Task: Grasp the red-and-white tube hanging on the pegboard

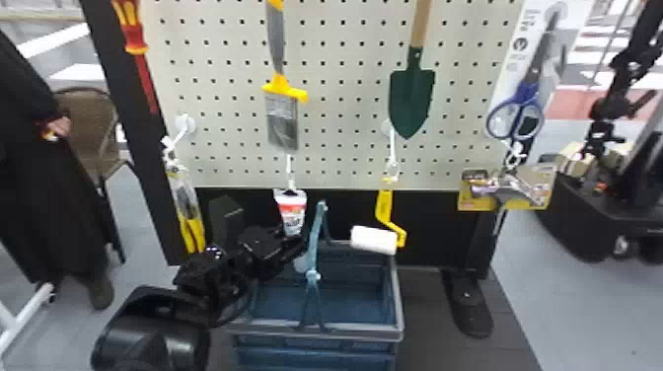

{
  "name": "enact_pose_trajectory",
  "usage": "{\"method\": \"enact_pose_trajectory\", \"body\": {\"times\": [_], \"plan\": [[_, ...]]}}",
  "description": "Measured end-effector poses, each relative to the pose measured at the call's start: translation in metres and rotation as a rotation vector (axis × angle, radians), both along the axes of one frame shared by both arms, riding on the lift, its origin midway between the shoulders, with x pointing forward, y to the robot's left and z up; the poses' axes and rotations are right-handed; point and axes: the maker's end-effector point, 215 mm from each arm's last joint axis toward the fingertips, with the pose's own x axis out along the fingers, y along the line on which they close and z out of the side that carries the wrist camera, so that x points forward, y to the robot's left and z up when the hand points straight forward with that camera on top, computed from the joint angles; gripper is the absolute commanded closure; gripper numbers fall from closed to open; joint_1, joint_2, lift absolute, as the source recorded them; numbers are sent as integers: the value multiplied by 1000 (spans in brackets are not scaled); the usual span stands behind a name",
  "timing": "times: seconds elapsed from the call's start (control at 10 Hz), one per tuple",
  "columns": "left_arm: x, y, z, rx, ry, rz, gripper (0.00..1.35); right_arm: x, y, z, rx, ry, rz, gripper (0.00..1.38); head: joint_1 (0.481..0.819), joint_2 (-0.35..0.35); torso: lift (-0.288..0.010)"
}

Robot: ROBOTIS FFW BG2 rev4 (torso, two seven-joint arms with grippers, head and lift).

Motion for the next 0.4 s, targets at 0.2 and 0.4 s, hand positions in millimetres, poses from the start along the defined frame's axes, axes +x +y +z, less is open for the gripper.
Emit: {"method": "enact_pose_trajectory", "body": {"times": [0.2,0.4], "plan": [[-1,0,-1,-3,2,0,1214,0,0,0,0,1,0,262,549,0,-100],[-1,0,0,-7,-1,2,1214,-1,0,-1,0,2,0,262,549,0,-100]]}}
